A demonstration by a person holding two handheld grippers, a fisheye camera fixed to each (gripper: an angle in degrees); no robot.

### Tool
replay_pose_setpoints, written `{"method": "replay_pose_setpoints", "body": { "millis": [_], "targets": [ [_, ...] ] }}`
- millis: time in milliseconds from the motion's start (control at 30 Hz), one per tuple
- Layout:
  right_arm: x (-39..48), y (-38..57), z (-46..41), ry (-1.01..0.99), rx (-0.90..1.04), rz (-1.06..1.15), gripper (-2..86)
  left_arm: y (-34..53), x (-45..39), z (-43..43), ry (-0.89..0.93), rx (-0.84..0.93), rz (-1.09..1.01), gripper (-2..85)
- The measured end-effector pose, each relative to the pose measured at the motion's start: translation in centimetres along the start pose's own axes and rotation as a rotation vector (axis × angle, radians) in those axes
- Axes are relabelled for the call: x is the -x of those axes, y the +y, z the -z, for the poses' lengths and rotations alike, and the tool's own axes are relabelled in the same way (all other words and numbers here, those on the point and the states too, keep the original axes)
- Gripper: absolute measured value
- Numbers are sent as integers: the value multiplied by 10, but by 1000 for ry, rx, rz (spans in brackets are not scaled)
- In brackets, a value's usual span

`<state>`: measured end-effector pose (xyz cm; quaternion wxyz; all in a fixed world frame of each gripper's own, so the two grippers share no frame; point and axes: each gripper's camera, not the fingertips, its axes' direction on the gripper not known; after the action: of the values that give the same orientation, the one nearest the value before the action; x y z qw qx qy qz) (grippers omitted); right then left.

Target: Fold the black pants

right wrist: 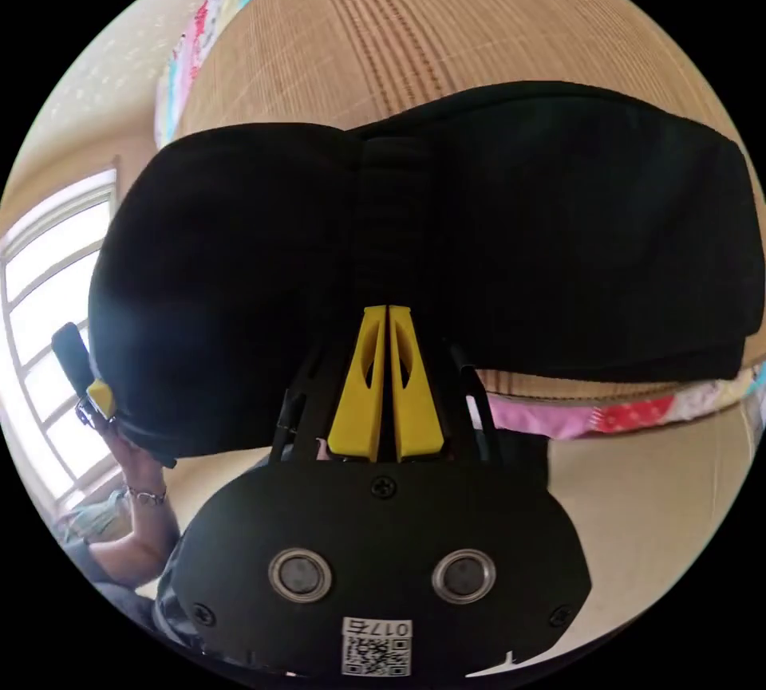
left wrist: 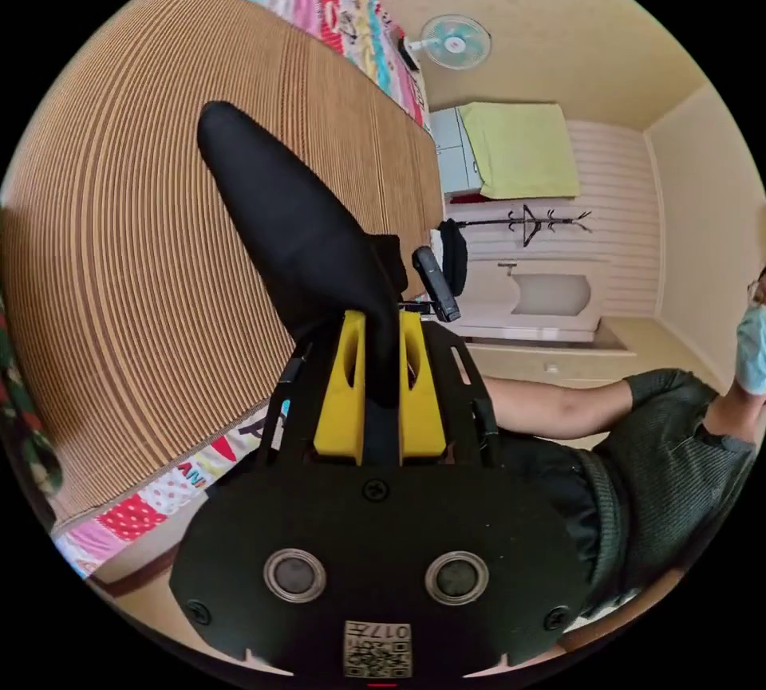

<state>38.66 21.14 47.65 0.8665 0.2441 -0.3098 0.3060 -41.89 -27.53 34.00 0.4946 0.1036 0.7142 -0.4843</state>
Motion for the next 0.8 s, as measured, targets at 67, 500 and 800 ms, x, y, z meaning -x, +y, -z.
{"method": "replay_pose_setpoints", "body": {
  "millis": [67, 500, 800],
  "targets": [
    [0, -10, -1, -190, 13, 54, 2, -16, -54, 2, -145, 22, -142, 65],
    [-241, 53, 96, -491, -213, -405, 6, -61, -105, -156, -167, 340, -405, 90],
    [-286, 57, 115, -772, -283, -275, 59, -38, 84, -49, -388, 9, 332, 195]
  ]
}}
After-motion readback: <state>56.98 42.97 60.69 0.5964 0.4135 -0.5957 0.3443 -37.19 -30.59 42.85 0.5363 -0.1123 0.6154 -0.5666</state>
